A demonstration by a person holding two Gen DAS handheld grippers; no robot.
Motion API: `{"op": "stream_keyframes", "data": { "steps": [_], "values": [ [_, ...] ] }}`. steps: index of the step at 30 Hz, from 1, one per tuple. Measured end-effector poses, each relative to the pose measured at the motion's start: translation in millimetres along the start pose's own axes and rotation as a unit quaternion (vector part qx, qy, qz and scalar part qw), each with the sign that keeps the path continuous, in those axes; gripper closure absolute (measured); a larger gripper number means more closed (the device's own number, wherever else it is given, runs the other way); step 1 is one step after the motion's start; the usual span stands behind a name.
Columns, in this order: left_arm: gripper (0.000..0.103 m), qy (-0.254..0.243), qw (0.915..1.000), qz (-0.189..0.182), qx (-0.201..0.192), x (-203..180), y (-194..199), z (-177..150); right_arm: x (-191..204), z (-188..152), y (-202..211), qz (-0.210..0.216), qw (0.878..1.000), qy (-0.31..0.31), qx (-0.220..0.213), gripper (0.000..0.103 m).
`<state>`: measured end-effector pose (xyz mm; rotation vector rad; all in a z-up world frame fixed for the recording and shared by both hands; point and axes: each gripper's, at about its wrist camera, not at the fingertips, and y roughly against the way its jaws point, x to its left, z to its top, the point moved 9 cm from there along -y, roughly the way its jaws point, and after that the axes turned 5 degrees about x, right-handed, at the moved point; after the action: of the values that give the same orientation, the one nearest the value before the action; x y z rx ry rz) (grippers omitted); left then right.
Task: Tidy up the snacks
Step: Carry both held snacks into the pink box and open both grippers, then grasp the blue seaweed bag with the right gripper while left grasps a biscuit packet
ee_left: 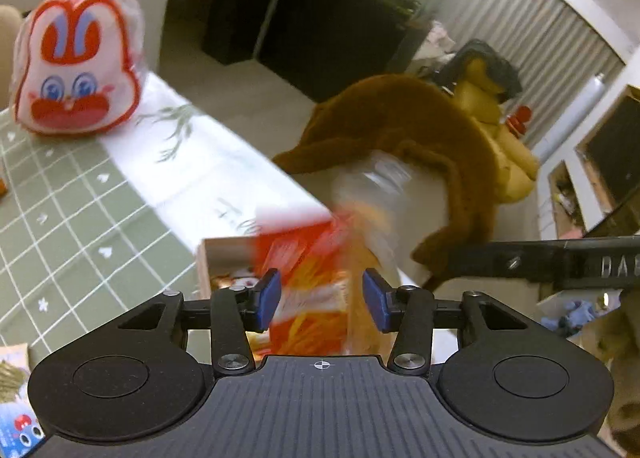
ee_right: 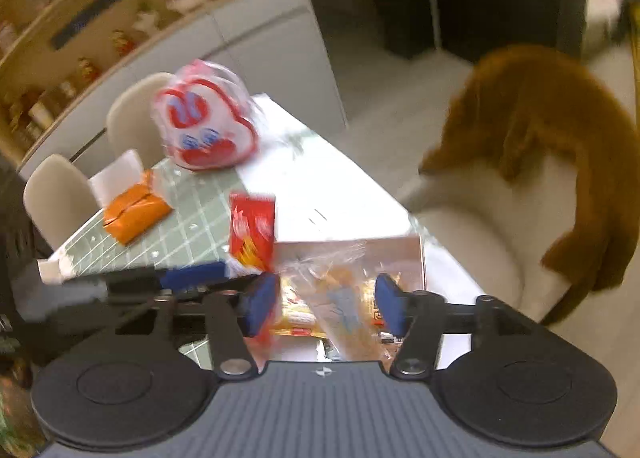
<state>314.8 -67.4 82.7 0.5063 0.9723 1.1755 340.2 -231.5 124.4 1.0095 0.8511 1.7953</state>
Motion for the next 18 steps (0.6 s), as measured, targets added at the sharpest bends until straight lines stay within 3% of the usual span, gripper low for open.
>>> {"op": "stream_keyframes", "data": {
  "steps": [4, 9, 15, 18],
  "values": [
    [0.052, 0.014, 0.9998, -0.002, 0.016, 24.3, -4.2, -18.3, -20.6, -8.4, -9.5, -0.011, 1.0, -0.013, -0.001, 0.04],
    [0.052, 0.018, 0.9989, 0.033, 0.027, 65.5, 2.4, -55.0, -13.3, -13.1, -31.0, -0.059, 0.998, 0.01, -0.001, 0.038],
    [0.052, 0.048, 0.9945, 0.093, 0.0, 128.2, 35.3, -90.8, 32.7, -29.1, -52.5, -0.097, 0.992, 0.074, -0.007, 0.033],
    [0.052, 0.08, 0.986, 0.144, -0.026, 175.7, 70.6, -106.5, 71.5, -41.9, -62.6, -0.1, 0.988, 0.115, -0.014, 0.032]
  ]
}}
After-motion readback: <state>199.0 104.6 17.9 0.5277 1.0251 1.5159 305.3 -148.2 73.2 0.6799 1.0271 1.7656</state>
